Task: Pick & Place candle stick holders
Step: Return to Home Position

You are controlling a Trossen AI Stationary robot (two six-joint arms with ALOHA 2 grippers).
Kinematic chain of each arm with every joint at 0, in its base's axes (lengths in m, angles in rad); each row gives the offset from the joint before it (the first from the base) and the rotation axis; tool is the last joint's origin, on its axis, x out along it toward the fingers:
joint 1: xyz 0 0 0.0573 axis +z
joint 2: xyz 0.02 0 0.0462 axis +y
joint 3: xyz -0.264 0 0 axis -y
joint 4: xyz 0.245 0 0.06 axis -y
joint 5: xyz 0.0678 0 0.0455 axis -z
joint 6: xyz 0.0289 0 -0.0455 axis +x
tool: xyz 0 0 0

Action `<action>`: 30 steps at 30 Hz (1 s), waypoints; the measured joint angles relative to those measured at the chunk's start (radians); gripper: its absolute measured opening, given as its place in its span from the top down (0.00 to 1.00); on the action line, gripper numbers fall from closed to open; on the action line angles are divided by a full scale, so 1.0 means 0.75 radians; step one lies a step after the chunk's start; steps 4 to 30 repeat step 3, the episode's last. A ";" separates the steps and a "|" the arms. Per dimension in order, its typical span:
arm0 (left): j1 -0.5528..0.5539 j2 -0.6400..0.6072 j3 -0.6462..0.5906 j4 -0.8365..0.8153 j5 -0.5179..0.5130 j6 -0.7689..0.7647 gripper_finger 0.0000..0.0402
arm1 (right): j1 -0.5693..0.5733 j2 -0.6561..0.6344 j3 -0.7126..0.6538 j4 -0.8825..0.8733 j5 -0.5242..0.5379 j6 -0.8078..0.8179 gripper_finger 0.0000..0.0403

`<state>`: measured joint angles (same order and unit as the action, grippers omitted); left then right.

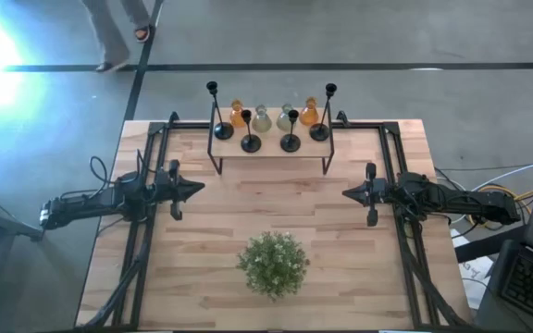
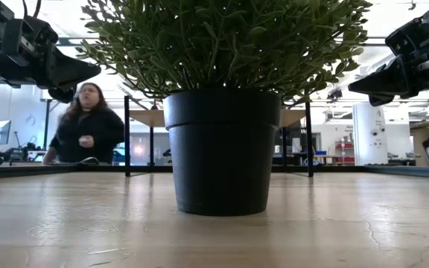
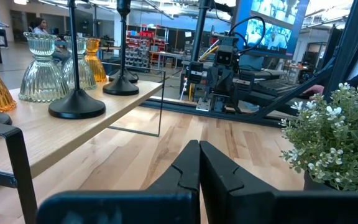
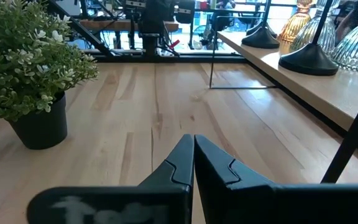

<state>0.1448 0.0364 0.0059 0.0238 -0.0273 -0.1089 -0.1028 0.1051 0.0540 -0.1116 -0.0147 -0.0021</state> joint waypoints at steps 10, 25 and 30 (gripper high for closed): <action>0.000 0.000 0.000 0.000 0.000 0.000 0.99 | 0.000 0.000 0.000 0.000 0.000 0.000 0.98; 0.000 0.000 0.000 0.000 0.000 0.000 0.99 | 0.000 0.000 0.000 0.000 0.000 0.000 0.98; 0.000 0.000 0.000 0.000 0.000 0.000 0.99 | 0.000 0.000 0.000 0.000 0.000 0.000 0.98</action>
